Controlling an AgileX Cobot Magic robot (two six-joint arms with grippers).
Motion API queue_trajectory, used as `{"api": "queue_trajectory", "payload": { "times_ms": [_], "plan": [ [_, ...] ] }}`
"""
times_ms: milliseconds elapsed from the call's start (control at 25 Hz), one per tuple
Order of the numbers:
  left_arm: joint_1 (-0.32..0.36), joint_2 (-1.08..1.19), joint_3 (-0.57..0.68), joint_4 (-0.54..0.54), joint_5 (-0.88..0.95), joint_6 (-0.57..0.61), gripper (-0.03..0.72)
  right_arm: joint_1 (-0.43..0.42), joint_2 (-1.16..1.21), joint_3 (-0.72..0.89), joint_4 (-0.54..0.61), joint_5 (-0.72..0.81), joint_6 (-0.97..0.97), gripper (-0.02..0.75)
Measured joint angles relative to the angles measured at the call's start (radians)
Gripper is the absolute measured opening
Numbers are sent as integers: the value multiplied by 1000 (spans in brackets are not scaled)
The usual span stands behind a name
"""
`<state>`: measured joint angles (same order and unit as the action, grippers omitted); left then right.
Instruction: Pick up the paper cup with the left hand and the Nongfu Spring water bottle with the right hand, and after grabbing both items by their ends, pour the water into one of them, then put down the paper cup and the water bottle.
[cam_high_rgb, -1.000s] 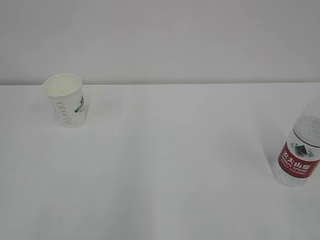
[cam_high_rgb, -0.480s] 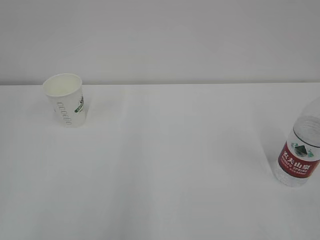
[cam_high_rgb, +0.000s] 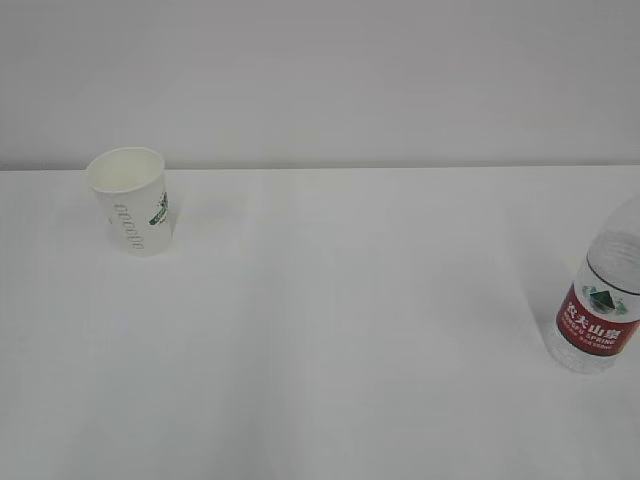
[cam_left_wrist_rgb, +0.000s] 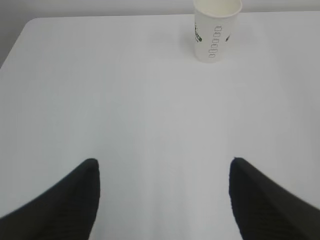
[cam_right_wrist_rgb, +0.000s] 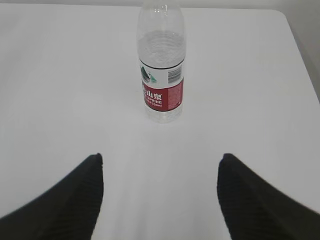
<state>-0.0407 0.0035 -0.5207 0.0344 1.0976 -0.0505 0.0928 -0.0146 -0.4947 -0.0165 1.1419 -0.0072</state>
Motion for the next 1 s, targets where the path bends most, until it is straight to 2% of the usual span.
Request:
{"api": "queue_trajectory", "payload": {
  "times_ms": [800, 1000],
  "plan": [
    [0, 6, -9, 1, -3, 0, 580, 0, 0, -11, 6, 0, 0, 535],
    [0, 99, -11, 1, -9, 0, 580, 0, 0, -35, 8, -35, 0, 535]
  ]
}}
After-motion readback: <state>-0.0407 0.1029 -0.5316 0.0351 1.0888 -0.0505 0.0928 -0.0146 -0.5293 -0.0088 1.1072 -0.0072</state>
